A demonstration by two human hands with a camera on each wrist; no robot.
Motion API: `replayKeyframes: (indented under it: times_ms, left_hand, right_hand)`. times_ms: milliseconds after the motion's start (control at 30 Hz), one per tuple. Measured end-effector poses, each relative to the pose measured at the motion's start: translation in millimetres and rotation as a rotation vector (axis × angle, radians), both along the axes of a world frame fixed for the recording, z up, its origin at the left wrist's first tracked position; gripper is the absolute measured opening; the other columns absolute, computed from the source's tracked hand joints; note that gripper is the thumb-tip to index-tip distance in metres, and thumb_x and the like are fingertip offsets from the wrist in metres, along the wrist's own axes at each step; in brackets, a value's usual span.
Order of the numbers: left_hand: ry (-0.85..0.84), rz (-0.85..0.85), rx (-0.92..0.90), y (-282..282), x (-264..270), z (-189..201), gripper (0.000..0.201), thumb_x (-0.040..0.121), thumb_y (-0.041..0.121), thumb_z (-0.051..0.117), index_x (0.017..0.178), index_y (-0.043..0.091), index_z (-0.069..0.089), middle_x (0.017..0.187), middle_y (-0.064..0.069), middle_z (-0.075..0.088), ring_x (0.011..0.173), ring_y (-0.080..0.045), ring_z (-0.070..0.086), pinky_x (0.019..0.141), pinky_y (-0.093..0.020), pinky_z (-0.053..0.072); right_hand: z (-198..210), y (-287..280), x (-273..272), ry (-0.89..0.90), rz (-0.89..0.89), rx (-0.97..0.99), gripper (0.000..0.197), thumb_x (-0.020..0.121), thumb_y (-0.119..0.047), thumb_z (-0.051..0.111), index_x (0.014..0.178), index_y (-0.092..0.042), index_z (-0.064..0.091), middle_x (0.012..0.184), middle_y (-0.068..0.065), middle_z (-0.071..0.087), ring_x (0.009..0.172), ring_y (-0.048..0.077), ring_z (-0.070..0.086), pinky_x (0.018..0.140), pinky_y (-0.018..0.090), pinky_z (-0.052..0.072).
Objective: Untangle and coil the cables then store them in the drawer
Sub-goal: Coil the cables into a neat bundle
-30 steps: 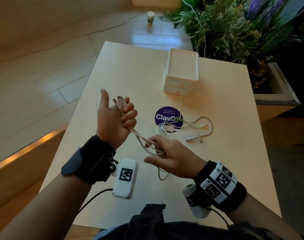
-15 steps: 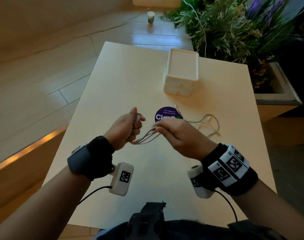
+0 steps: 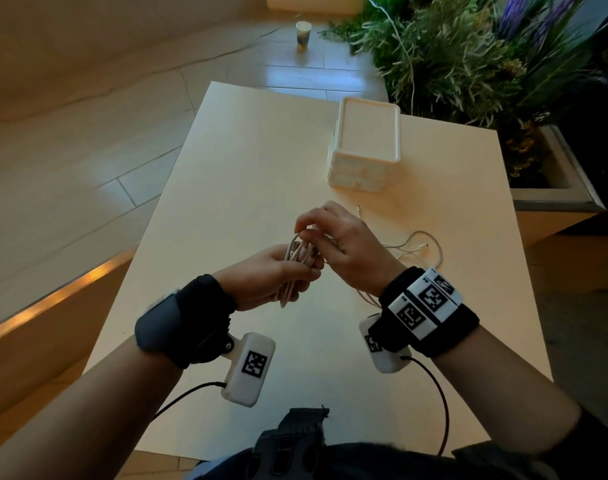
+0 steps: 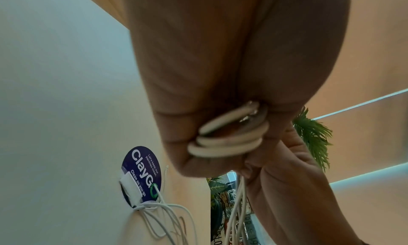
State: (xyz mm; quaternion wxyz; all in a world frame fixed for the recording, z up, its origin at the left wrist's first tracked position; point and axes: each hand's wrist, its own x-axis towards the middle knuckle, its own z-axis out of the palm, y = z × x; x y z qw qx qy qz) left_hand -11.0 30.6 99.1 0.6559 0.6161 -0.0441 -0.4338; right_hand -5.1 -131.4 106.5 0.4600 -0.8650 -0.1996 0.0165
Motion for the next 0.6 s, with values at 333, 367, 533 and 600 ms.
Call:
replayKeyframes:
  times_ms: [333, 367, 533, 600]
  left_hand:
    - [0.094, 0.298, -0.328, 3.6, -7.1, -0.7, 0.013, 0.088, 0.025, 0.046, 0.083, 0.015, 0.05, 0.058, 0.008, 0.043, 0.043, -0.002, 0.033, 0.045, -0.016, 0.036]
    - [0.084, 0.332, -0.314, 5.9, -7.8, -2.9, 0.013, 0.087, 0.027, 0.046, 0.082, 0.015, 0.048, 0.057, 0.008, 0.041, 0.043, -0.003, 0.032, 0.044, -0.015, 0.034]
    - [-0.048, 0.401, -0.144, 3.6, -20.6, -18.0, 0.023, 0.091, 0.029, 0.047, 0.072, 0.018, 0.039, 0.057, 0.007, 0.032, 0.046, -0.007, 0.026, 0.044, -0.017, 0.028]
    - [-0.053, 0.506, -0.162, -2.6, -22.0, -16.4, 0.026, 0.097, 0.025, 0.044, 0.072, 0.018, 0.042, 0.056, 0.008, 0.037, 0.048, -0.007, 0.029, 0.045, -0.018, 0.03]
  right_hand:
    - [-18.3, -5.8, -19.8, 0.267, -0.118, 0.114, 0.019, 0.099, -0.021, 0.042, 0.109, -0.012, 0.055, 0.063, -0.001, 0.05, 0.055, 0.009, 0.048, 0.055, 0.031, 0.05]
    - [-19.5, -7.4, -22.4, 0.261, -0.126, 0.089, 0.019, 0.098, -0.019, 0.043, 0.109, -0.011, 0.056, 0.06, -0.006, 0.046, 0.051, 0.004, 0.044, 0.052, 0.026, 0.045]
    - [-14.3, -3.1, -17.8, -0.015, -0.315, 0.032, 0.025, 0.095, -0.02, 0.045, 0.099, -0.005, 0.065, 0.075, -0.001, 0.063, 0.07, 0.004, 0.055, 0.064, 0.011, 0.037]
    - [-16.1, 5.2, -20.3, -0.059, -0.341, 0.026, 0.027, 0.094, -0.02, 0.044, 0.1, -0.004, 0.064, 0.088, 0.009, 0.067, 0.079, 0.012, 0.058, 0.073, 0.02, 0.044]
